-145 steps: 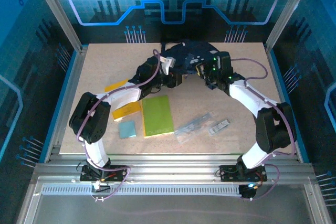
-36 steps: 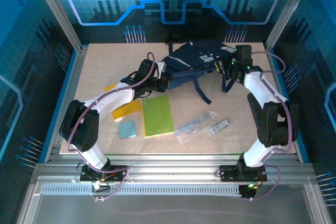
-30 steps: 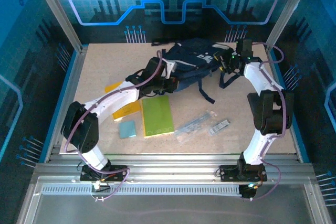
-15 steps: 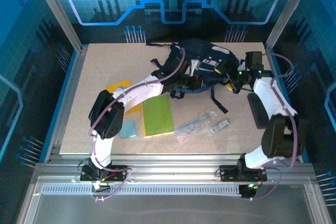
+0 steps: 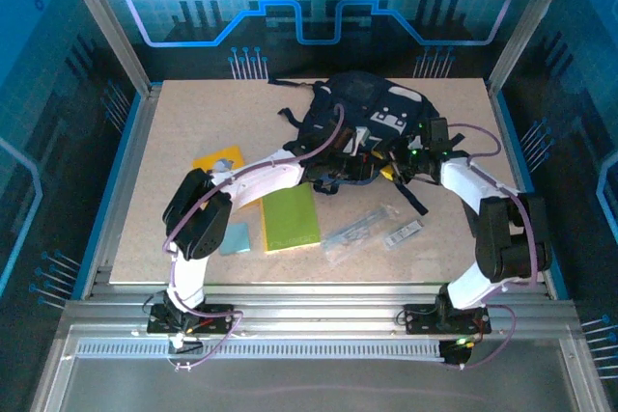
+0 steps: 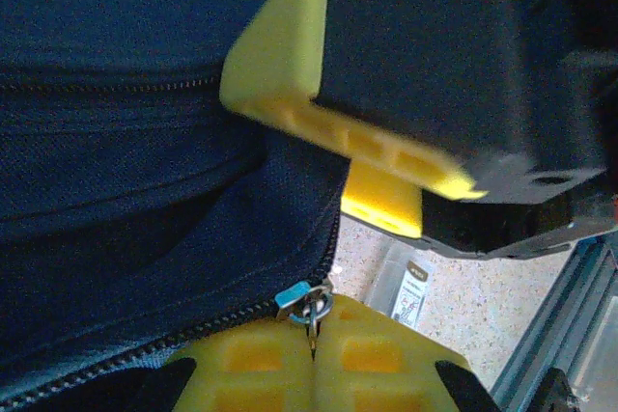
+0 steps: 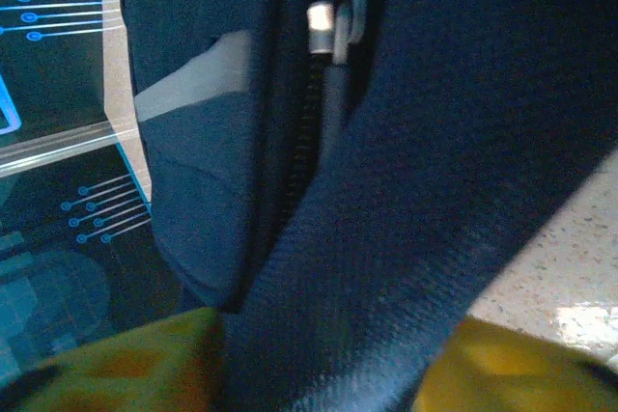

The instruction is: Pack the student bag

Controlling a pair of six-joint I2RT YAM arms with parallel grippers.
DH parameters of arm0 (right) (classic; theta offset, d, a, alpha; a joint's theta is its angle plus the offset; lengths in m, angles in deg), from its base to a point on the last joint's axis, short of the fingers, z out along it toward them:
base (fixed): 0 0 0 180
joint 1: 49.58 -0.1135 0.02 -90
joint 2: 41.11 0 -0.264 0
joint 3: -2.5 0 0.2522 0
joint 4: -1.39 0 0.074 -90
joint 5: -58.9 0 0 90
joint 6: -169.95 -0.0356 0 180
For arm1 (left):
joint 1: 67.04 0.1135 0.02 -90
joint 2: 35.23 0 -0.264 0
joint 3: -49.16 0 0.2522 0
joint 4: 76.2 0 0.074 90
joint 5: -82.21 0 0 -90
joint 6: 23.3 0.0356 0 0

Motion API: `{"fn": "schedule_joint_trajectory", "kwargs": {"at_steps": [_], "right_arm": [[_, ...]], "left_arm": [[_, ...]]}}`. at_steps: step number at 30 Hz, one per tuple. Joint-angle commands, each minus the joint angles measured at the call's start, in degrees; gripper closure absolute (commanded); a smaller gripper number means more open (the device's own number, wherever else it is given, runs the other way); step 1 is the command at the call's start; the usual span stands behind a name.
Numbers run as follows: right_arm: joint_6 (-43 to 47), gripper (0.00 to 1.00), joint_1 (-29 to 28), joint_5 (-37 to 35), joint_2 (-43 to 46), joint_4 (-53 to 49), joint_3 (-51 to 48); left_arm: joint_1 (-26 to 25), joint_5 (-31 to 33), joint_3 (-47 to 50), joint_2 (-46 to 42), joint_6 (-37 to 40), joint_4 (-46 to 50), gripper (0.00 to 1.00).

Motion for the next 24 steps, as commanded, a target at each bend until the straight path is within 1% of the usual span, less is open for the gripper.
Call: {"fn": "schedule_joint_trajectory", "kwargs": {"at_steps": [1,3,6,8,10,13,17,19,22,24], "right_arm": [[0.1,1.0,-0.1,-1.4,0.3,5.0,-0.9],[2.4,1.0,1.0,-1.3,1.1,3.1,-0.7],[8.9,1.0,2.5,-1.2,1.5,-3.4,2.1],[13.4,1.0,3.5,-1.0,1.1,-8.0,4.6],[16.7,1.0,4.3,-0.3,0.1,-11.7,6.8],[20.8,1.0,4.9,0.5,-1.3,-15.6,9.7],[28.0,1.0,5.0,0.6,-3.3,-21.6,13.9],[34.9,1.0,5.2,0.4,-4.4,-26.7,17.2],[43.1,1.0,6.0,-2.9,-4.8,-32.7,20.8],[44.9,1.0,7.4,-2.3,-4.6,-34.0,21.5]], "left_arm": [[0.8,-4.7,0.9,-6.3,-1.0,-2.7,1.0],[2.8,-3.8,1.3,-7.0,0.0,-0.7,1.0],[6.6,0.3,1.1,-7.9,5.4,5.9,1.0],[9.4,1.9,0.6,-7.8,8.8,11.2,1.0],[11.2,3.6,0.2,-7.6,11.8,16.2,1.0],[12.4,8.0,0.3,-7.8,16.2,21.8,1.0],[15.1,9.3,1.1,-7.8,18.7,23.6,1.0],[17.1,10.0,1.3,-7.5,18.9,23.4,1.0],[18.7,11.9,1.5,-7.7,19.9,23.3,1.0],[19.1,14.2,2.5,-8.1,20.8,22.3,1.0]]}}
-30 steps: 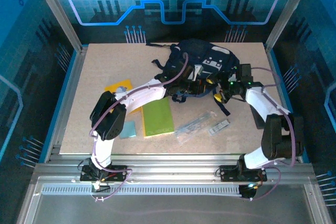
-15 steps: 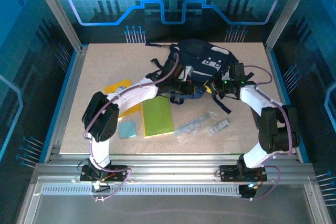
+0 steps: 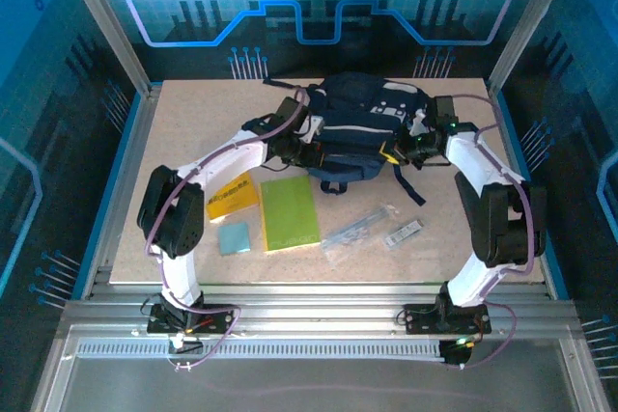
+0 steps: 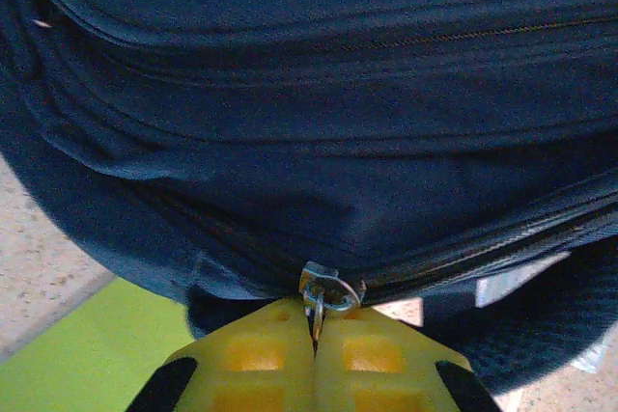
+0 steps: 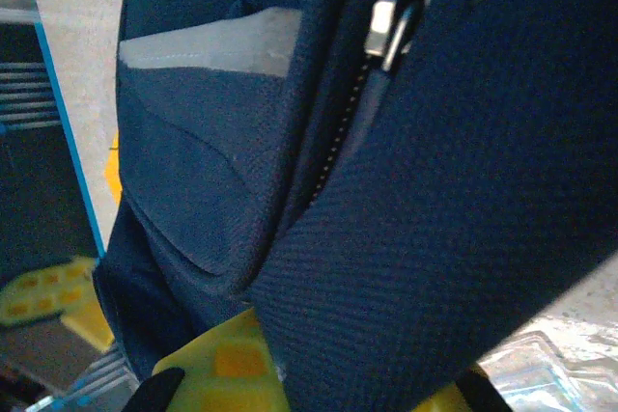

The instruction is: Pack the student bag

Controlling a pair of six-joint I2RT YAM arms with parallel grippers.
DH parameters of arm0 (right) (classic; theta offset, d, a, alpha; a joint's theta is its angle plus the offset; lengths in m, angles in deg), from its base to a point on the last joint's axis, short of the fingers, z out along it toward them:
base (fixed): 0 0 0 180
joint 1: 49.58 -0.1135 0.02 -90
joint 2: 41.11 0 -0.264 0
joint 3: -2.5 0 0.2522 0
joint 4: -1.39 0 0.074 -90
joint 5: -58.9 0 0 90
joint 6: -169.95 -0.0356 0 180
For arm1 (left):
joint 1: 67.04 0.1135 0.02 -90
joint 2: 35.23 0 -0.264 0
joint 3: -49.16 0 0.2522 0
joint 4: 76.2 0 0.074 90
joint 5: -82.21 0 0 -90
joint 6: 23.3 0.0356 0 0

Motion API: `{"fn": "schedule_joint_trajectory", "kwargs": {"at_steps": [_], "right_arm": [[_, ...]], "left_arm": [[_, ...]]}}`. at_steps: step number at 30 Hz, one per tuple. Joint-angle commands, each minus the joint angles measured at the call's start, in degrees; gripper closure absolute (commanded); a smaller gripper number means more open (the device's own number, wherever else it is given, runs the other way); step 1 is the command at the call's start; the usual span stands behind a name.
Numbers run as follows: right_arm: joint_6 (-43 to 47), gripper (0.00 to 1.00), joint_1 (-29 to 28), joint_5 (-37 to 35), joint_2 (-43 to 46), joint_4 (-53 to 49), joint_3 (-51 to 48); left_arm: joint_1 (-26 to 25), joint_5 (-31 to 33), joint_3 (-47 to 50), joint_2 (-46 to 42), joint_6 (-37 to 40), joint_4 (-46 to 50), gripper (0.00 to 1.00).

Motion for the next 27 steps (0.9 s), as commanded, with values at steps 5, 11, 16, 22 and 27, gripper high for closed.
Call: {"fn": "schedule_joint_trajectory", "kwargs": {"at_steps": [5,11,16,22,27], "right_arm": [[16.3,1.0,5.7,-4.5,-0.1,-9.9,5.4],[12.5,1.0,7.9,-12.2,-5.5,-10.7,11.0],[7.8,0.66,7.2,-14.8,-8.3,-12.4,16.4],[5.2,0.11,7.2,-15.0,-0.6,-12.4,9.5],[2.9,0.0,7.1,-11.3,9.3,-11.9,-1.2]], "left_arm": [[6.9,9.1,2.1,-2.4,0.0,3.2,1.0],[-1.1,5.8,4.1,-7.3,-3.6,2.2,1.0],[-7.0,-0.1,3.7,-7.2,-10.4,-2.8,1.0],[-9.1,-2.7,-0.5,-2.1,-15.0,-8.7,1.0],[-9.8,-2.8,-5.1,1.9,-15.6,-10.0,1.0]]}}
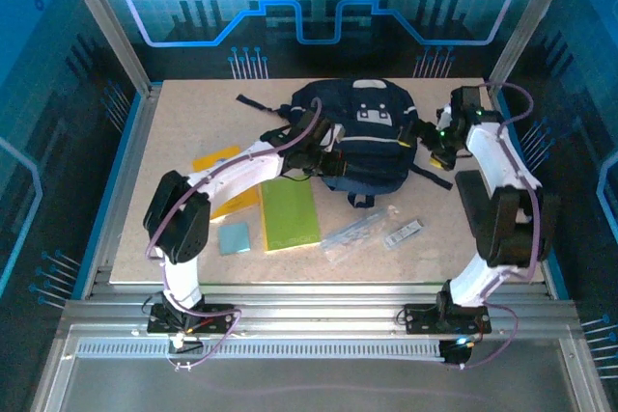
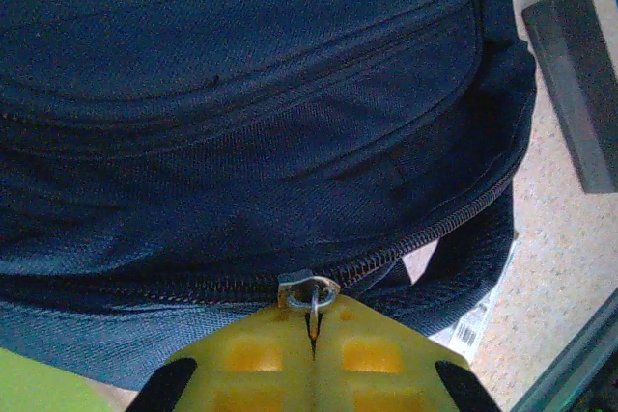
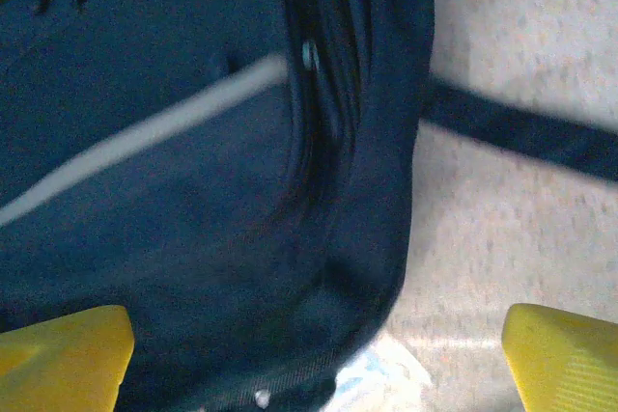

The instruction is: Pack the student bag

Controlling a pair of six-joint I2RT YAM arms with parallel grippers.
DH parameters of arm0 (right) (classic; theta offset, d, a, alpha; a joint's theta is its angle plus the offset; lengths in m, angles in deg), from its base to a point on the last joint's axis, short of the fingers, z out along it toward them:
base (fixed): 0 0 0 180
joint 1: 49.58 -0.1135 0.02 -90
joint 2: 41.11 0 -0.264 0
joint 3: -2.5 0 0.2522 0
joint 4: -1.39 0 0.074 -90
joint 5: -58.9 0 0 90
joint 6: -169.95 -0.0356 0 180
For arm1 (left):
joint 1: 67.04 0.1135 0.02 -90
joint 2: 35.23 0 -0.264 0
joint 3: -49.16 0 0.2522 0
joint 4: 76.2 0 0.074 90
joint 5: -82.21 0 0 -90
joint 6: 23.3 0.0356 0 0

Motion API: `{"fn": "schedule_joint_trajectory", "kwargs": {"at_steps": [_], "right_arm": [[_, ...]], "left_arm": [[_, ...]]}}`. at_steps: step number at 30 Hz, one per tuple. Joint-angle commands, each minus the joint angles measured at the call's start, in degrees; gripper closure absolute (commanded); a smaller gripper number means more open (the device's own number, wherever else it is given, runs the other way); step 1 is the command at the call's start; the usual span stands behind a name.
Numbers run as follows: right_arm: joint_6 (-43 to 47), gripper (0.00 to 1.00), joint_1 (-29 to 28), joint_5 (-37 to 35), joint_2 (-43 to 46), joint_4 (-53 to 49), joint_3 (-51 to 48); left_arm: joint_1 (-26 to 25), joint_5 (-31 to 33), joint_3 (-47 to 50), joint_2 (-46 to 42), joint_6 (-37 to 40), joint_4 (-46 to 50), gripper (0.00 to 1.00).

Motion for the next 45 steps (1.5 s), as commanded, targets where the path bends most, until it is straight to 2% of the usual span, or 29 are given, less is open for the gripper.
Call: {"fn": "schedule_joint_trajectory", "kwargs": {"at_steps": [1,6,11,13,14,16,17,18,22,27,32,35,39,42,45], "right_arm": [[-3.9,0.0,0.3,3.4,8.1,1.3,-7.8],[-16.2,0.0,-3.0,9.9,12.1,12.9,-17.9],[-30.7,0.01,-9.9,11.1,6.6,29.2,-21.4],[-34.2,0.07,-12.0,10.8,3.8,34.0,-21.5],[-34.9,0.15,-12.9,10.3,2.2,34.8,-20.9],[-35.8,0.55,-13.3,9.2,0.5,36.2,-21.0],[-36.3,0.91,-13.1,8.6,0.2,37.4,-21.8],[-36.5,1.0,-12.9,8.0,0.4,37.7,-22.5],[-33.3,1.0,-12.3,5.9,2.6,36.0,-23.2],[-25.1,1.0,-12.1,0.8,4.8,27.5,-20.0],[-21.6,1.0,-12.1,0.1,3.8,25.6,-18.4],[-20.1,1.0,-12.9,0.7,2.8,25.2,-17.7],[-16.7,1.0,-14.8,1.0,2.0,22.8,-16.3],[-15.4,1.0,-15.8,0.9,2.6,21.5,-16.3],[-14.9,1.0,-16.2,1.0,3.4,20.7,-16.6]], "left_arm": [[-0.9,-2.0,-5.5,1.8,-1.9,-5.2,1.0],[-2.4,-2.4,-6.8,1.8,-2.4,-6.0,1.0],[-3.9,-2.9,-3.4,-0.7,-4.1,-8.3,1.0],[-4.1,-3.4,-1.2,-2.1,-5.1,-9.6,1.0],[-4.0,-3.4,0.1,-2.6,-5.4,-10.2,1.0],[-3.9,-2.5,2.0,-3.4,-5.3,-10.7,1.0],[-3.6,-2.0,2.9,-3.6,-5.0,-10.7,1.0],[-3.0,-1.6,3.6,-3.7,-4.5,-10.4,1.0],[1.7,-0.2,6.2,-3.4,-1.9,-7.3,1.0],[8.4,4.9,4.7,-2.1,7.8,3.8,1.0],[11.5,7.4,0.8,0.1,13.2,12.3,1.0],[12.7,12.7,-4.3,4.1,15.6,16.8,1.0],[15.0,19.8,-7.9,8.3,16.1,10.6,1.0],[16.0,29.1,-10.5,11.6,18.2,4.6,1.0],[17.6,32.2,-14.1,14.8,19.3,2.5,1.0]]}}
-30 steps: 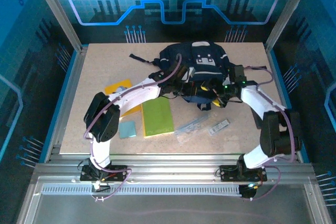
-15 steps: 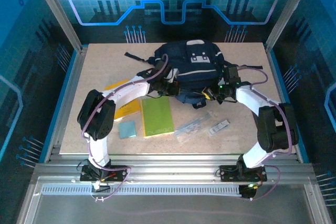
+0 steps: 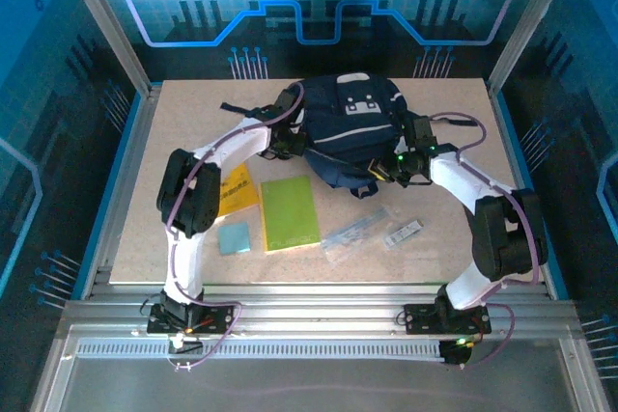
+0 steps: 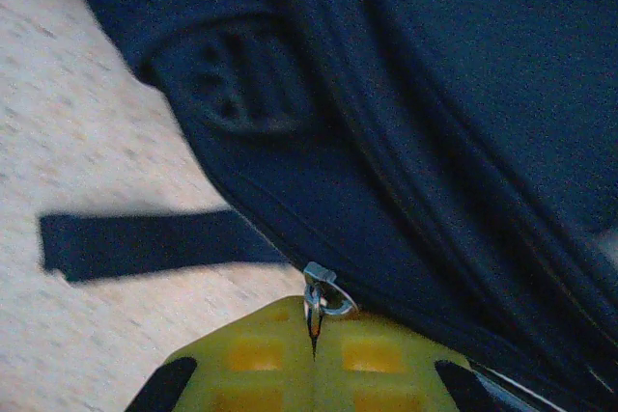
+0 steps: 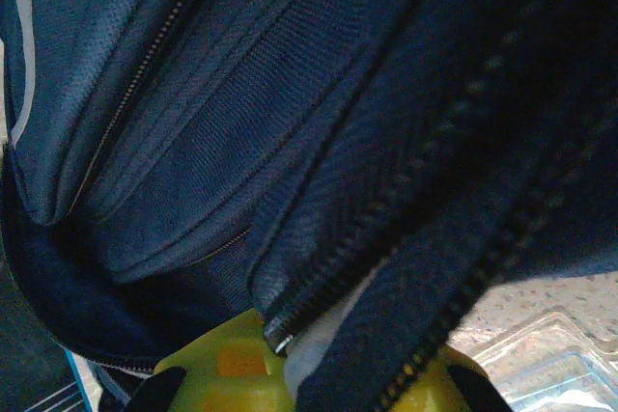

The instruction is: Pack the student bag

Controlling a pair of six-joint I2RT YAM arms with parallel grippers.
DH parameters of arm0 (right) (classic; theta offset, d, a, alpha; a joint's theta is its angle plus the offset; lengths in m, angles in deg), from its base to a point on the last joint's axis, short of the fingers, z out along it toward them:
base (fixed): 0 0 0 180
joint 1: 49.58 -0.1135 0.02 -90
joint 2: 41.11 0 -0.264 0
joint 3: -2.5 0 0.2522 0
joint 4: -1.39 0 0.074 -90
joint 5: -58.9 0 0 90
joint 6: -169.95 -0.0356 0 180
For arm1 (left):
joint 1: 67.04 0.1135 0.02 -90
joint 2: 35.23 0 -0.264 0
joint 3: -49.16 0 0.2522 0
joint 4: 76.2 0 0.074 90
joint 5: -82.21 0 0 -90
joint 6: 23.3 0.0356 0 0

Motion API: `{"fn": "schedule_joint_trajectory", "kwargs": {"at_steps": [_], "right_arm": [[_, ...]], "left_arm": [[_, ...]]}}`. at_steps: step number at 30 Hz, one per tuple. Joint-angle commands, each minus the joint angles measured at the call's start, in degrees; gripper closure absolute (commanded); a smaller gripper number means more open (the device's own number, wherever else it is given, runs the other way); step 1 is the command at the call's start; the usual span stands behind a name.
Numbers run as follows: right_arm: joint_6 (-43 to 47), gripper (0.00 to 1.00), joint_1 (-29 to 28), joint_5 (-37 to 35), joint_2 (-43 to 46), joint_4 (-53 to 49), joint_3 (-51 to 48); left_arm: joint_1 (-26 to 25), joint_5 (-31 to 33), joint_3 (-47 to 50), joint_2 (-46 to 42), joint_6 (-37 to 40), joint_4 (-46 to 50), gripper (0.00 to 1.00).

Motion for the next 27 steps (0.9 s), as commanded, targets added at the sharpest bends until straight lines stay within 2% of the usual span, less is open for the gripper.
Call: {"fn": "schedule_joint_trajectory", "kwargs": {"at_steps": [1,11,12,13,14,15,16,17,18,19,21,27], "right_arm": [[4.4,1.0,-0.8,-1.5,1.7,-4.5,1.4],[4.3,1.0,-3.2,-1.0,2.1,-5.2,2.9],[4.3,1.0,-3.5,-0.6,1.8,-4.8,3.1],[4.3,1.0,-3.8,0.1,1.4,-4.6,3.5],[4.4,0.9,-4.2,0.5,1.1,-4.8,4.3],[4.7,0.66,-4.6,0.7,1.0,-5.4,5.1],[4.9,0.44,-5.2,0.3,1.1,-6.0,5.6],[5.3,0.31,-5.8,-0.2,1.4,-6.9,6.2],[6.0,0.23,-6.7,-1.0,1.9,-8.1,6.7],[6.7,0.2,-7.2,-1.8,2.5,-9.4,7.2],[8.1,0.15,-8.4,-2.8,3.9,-12.0,7.4],[13.1,0.13,-12.7,-2.6,8.2,-16.7,5.1]], "left_arm": [[4.2,13.0,-5.8,3.6,3.2,-5.7,1.0],[7.0,20.4,-11.0,8.0,7.1,-8.9,1.0],[7.0,18.9,-11.8,8.0,5.9,-7.3,0.96],[7.0,17.7,-12.4,7.8,4.5,-5.4,0.81],[7.1,16.0,-12.4,7.0,2.2,-3.6,0.54],[6.9,14.2,-11.5,5.7,-0.1,-2.2,0.34],[6.9,12.7,-9.7,3.9,-2.5,-1.3,0.25],[6.9,10.9,-7.3,1.6,-4.1,-1.3,0.2],[6.8,9.3,-4.0,-1.4,-6.1,-1.7,0.15],[6.8,8.0,-0.2,-4.4,-8.3,-2.4,0.08],[6.8,5.6,7.0,-10.5,-11.3,-3.8,0.01],[6.8,-0.3,25.5,-27.8,-18.7,-5.1,0.01]]}}
